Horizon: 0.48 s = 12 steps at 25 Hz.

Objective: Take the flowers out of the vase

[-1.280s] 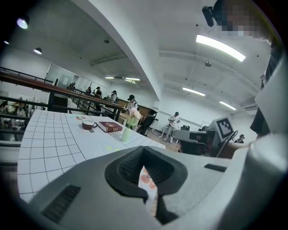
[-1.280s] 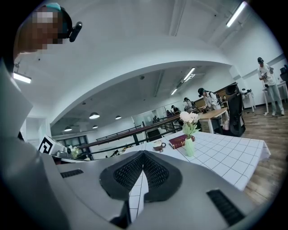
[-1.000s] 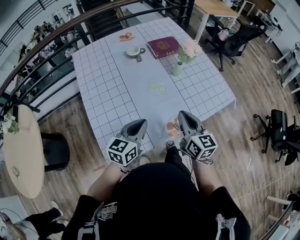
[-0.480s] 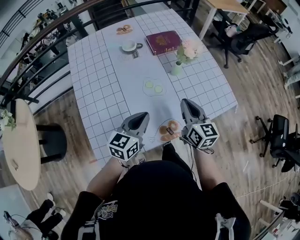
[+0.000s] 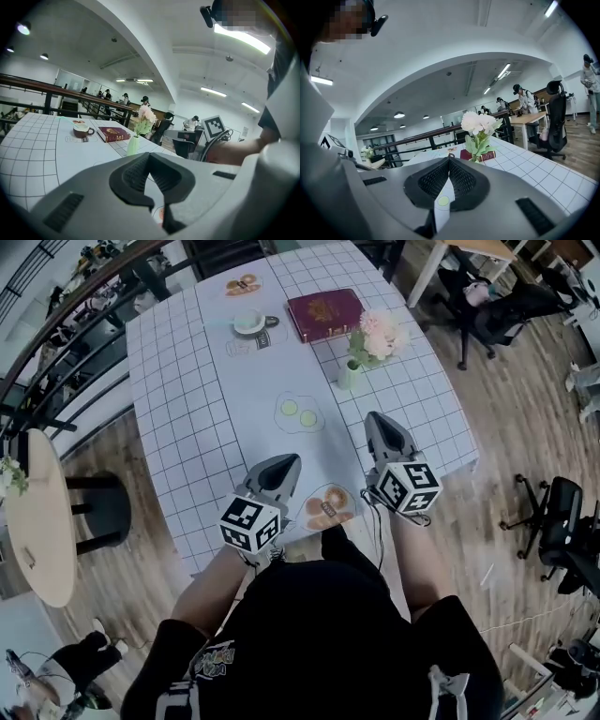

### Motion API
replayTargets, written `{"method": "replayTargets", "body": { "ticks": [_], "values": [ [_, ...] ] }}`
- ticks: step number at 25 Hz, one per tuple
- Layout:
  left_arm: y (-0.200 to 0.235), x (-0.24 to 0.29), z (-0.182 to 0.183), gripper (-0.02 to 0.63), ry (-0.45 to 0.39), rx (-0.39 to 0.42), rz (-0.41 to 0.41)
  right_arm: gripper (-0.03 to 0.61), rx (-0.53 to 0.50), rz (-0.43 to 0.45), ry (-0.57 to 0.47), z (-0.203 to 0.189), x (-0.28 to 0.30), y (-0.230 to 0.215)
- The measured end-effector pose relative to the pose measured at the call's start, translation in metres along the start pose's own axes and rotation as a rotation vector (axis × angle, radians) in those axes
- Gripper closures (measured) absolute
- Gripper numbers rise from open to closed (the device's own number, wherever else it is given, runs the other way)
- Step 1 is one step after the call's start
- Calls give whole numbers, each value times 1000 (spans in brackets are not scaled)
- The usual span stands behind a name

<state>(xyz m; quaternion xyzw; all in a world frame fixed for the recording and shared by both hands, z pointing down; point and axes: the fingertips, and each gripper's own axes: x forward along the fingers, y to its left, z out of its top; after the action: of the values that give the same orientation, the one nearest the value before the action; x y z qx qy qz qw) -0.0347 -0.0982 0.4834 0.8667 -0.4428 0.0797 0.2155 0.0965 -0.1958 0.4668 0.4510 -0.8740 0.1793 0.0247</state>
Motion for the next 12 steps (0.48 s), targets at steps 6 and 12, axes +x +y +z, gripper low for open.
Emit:
{"method": "replayTargets", "body": {
  "ticks": [6,12],
  "values": [
    [3,37,-2,606,7,12,22,557,17,18,27,-8,28,-33],
    [8,74,1,606,4,22,55,557,38,47,45,-15,54,-60]
  ]
}}
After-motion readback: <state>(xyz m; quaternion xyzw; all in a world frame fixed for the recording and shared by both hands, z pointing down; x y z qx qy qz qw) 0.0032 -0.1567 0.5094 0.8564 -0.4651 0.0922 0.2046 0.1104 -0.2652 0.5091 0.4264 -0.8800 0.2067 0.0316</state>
